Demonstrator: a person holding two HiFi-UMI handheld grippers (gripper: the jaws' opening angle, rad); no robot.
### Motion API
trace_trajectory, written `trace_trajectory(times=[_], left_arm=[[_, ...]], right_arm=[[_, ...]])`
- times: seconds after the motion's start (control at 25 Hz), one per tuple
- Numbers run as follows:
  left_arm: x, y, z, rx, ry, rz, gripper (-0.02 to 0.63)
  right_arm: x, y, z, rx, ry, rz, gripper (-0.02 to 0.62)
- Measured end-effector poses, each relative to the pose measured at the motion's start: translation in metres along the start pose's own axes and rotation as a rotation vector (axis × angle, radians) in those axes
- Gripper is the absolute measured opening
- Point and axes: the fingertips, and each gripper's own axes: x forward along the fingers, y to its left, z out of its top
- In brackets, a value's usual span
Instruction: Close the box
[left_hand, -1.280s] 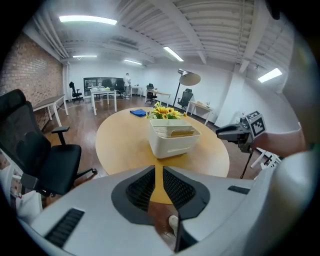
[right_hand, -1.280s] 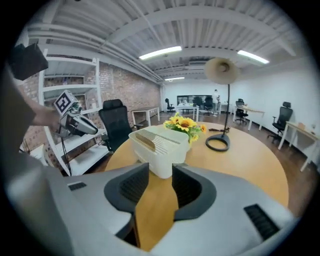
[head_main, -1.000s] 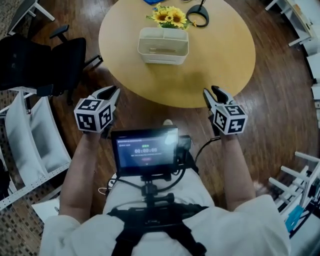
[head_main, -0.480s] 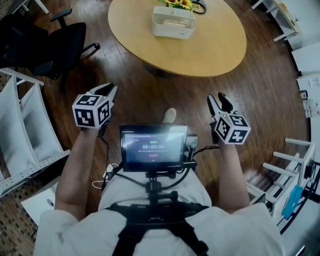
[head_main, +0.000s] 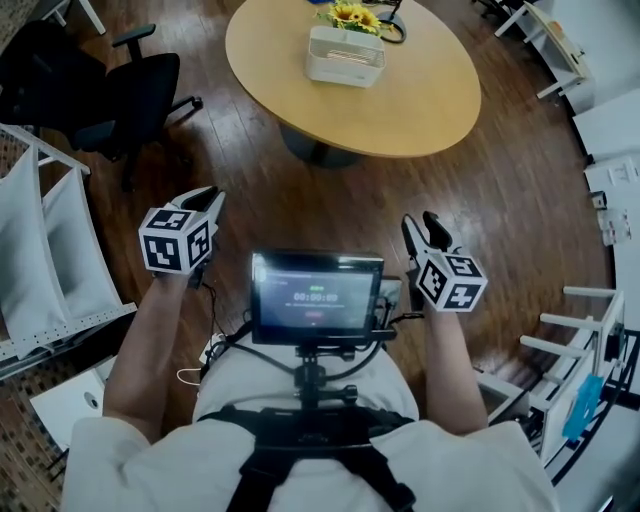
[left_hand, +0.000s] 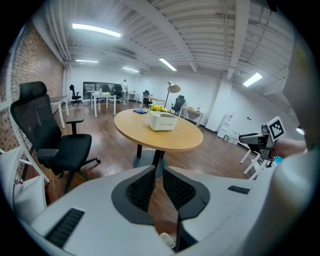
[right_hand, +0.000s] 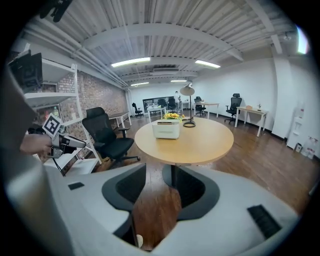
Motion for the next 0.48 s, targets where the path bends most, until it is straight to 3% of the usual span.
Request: trace_trajectory(times=[0.48], left_arm=[[-0.0039,-0.001,-0.0108,-0.007,0.011,0.006,0.052]], right_arm=[[-0.0059,-0.0012,-0.0051,-0.009,0.006,-0.019,0.189]])
